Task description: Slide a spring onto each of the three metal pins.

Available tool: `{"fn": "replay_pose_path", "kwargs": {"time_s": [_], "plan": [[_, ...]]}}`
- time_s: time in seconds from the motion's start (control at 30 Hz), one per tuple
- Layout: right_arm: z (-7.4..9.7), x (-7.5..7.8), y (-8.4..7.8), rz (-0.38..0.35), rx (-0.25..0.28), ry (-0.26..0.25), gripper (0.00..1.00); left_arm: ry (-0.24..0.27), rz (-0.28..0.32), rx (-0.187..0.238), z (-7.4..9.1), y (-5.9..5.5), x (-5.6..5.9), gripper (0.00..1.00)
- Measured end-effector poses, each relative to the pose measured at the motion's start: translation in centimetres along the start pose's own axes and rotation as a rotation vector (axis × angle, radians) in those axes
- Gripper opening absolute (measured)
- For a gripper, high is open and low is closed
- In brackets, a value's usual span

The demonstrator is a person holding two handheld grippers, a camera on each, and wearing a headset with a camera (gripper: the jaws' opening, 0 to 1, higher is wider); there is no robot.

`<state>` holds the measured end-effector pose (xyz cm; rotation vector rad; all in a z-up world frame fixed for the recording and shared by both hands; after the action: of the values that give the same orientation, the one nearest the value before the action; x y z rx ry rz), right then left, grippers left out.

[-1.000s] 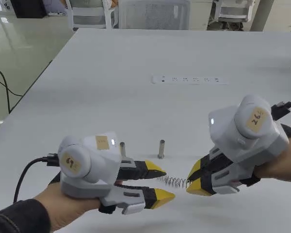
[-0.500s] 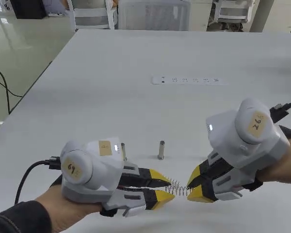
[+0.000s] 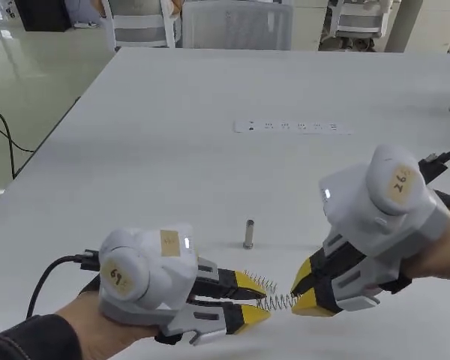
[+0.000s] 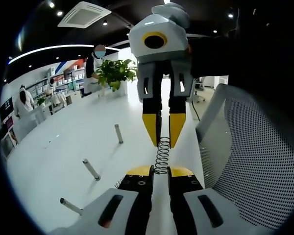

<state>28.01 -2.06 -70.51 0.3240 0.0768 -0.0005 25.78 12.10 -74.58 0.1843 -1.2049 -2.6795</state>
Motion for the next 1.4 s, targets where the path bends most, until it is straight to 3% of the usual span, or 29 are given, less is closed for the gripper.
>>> {"fn": "replay_pose_path", "kwargs": {"time_s": [0.23, 0.7, 1.4], "plan": [[0.8, -0.2, 0.9, 0.004, 0.014, -0.020, 0.13, 0.010, -0.009, -0.006, -0.1, -0.1, 0.0, 0.08], [2.1, -0.5, 3.3, 0.042, 0.065, -0.058, 0.13, 0.016, -0.010, 0.021, 0.1, 0.3, -0.1, 0.08], [0.7, -0.1, 3.6, 0.032, -0.010, -0.008, 0.14, 0.012, -0.017, 0.037, 0.2, 0.5, -0.1, 0.07]]}}
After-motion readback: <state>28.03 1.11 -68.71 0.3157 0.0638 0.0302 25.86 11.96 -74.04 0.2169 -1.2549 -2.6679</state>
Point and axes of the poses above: the centre of the closed fingertips' face, and the gripper's own axes: z roughly backward along the fingers, x roughly to its right, y roughly out of its top, the point moved 9 cm from there along z, roughly backward along the fingers, and after that the axes turned 15 degrees about -x, right-handed, at the moved point
